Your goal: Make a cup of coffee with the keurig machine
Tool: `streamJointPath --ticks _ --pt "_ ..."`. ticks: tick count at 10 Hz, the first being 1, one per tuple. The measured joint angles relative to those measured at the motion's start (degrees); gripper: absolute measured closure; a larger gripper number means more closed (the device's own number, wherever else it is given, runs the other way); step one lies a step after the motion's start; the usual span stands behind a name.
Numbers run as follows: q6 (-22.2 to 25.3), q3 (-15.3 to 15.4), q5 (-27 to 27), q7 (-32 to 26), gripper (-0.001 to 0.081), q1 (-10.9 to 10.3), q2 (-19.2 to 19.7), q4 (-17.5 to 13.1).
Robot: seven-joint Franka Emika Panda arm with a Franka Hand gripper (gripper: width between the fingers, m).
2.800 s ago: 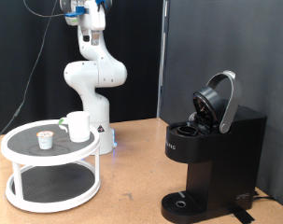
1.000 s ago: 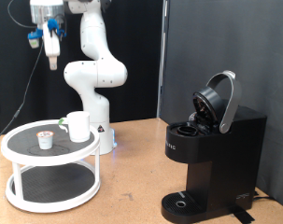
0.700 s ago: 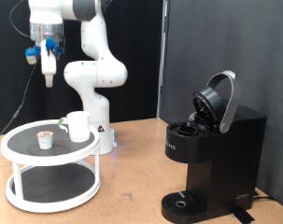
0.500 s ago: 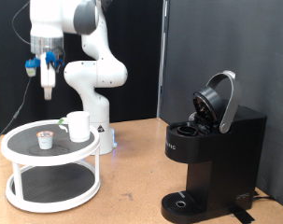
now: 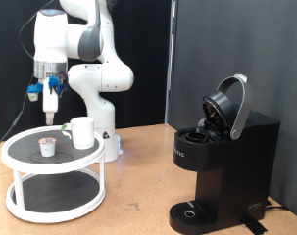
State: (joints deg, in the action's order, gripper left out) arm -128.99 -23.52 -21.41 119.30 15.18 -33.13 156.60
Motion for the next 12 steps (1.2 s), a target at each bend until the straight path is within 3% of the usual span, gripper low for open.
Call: streamJointPath --ticks 4,12 --pt "-7.29 0.00 -1.36 1.96 0.0072 1.71 3.91 2.94" --pt "-13.57 0.00 -1.36 3.03 0.0072 2.10 10.02 2.88"
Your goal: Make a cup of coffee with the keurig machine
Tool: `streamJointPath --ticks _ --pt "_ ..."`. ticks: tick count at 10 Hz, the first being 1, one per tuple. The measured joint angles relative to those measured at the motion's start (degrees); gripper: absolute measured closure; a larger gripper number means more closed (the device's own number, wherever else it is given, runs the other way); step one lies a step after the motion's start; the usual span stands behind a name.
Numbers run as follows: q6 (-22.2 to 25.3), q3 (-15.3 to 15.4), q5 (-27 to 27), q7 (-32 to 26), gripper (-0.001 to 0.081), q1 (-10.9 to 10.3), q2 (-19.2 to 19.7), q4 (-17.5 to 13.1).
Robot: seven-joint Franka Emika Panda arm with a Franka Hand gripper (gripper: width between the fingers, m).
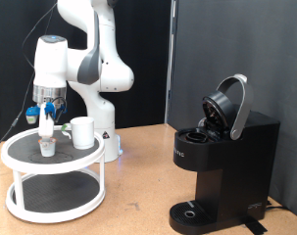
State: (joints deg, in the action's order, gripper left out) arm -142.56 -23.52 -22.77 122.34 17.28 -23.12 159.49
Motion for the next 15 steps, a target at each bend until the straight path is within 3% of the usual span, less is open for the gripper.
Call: streamJointPath --ticks 2,4,5,6,8,11,14,15 --pt "-0.70 0.00 0.00 0.07 0.0072 0.00 0.86 0.00" --pt "-1.18 0.00 0.22 0.09 0.0339 0.00 0.99 0.00" --pt "-1.41 0.00 0.39 0.09 0.0339 0.00 0.98 -0.11" --pt "-1.41 0.00 0.58 0.08 0.0421 0.00 0.98 -0.13" --pt "0.30 -0.01 2.54 -0.92 0.0421 -0.09 0.77 -0.70" --pt "10.26 -0.53 8.54 -7.58 0.0421 -0.47 -3.29 -4.26" --pt "19.58 -0.53 9.23 -9.43 0.0421 -0.44 -7.09 -8.09" --pt "19.46 -0.53 9.23 -9.43 0.0421 -0.45 -6.96 -7.86"
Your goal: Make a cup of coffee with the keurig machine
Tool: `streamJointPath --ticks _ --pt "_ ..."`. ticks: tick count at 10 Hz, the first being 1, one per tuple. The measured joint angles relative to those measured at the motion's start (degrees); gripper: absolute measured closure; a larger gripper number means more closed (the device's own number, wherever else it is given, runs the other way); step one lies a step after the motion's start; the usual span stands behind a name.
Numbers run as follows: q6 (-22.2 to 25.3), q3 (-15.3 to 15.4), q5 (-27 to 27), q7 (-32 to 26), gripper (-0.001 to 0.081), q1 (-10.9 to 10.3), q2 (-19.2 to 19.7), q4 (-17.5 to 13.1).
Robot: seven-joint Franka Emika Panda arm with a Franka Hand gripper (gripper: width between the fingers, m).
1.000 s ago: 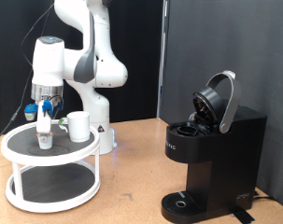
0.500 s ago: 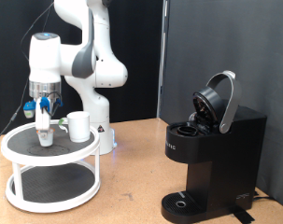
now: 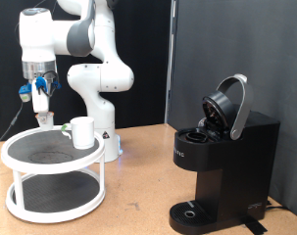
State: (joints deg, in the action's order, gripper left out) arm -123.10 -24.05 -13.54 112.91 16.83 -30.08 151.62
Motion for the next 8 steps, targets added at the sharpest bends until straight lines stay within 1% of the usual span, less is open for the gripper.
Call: streamJointPath --ticks 1,2,4,5,6,7,8 --pt "0.03 -0.02 1.14 -0.08 0.0421 -0.15 -0.04 0.04" --pt "0.67 -0.10 4.73 -0.28 0.0421 -0.86 -0.23 -0.40" --pt "2.64 -0.25 14.61 -1.18 0.0421 -3.97 -0.95 -2.92" --pt "2.78 -0.33 18.34 -1.86 0.0421 -5.62 -1.37 -3.63" --pt "2.79 -0.03 21.14 -1.84 0.0421 -7.20 -1.78 -4.06" --pt "2.76 0.90 22.75 -0.11 0.0421 -8.14 -2.01 -4.27" --pt "2.71 2.07 23.24 2.01 0.0421 -8.33 -2.02 -4.36"
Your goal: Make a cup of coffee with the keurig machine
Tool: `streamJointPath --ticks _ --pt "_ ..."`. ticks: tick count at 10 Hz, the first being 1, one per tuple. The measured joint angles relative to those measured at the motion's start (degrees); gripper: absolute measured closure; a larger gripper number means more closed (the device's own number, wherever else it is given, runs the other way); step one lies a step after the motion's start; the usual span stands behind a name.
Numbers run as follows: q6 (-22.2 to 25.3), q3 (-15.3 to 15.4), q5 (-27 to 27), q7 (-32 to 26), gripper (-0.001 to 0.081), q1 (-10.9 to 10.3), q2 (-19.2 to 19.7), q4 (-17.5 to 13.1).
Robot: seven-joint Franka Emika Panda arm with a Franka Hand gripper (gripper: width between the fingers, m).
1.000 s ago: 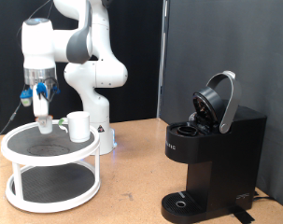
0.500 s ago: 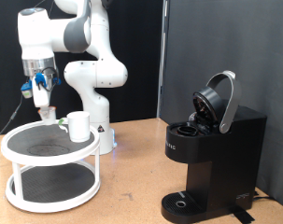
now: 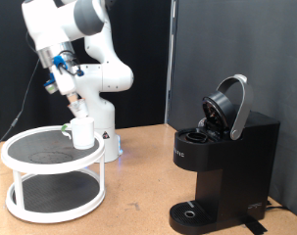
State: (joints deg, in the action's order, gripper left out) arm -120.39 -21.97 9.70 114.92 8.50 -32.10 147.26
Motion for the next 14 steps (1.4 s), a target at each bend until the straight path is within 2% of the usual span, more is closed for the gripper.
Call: streamJointPath --ticks 2,3,4,7,10,12,14 --pt "1.52 -0.34 -0.02 -0.63 0.0421 0.02 0.10 -0.02" --pt "2.44 -0.61 2.18 -0.57 0.0421 -0.16 0.22 -0.11" --pt "2.28 -0.64 7.24 -0.38 0.0421 -1.17 0.46 -0.48" --pt "3.50 -0.67 20.30 -0.30 0.0421 -6.07 2.23 -3.69" --pt "4.54 0.22 25.29 0.51 0.0421 -10.02 3.96 -7.40" --pt "3.74 1.11 25.49 1.52 0.0421 -10.18 4.50 -7.80" --pt "2.22 1.25 30.67 1.52 0.0421 -10.80 4.68 -8.04"
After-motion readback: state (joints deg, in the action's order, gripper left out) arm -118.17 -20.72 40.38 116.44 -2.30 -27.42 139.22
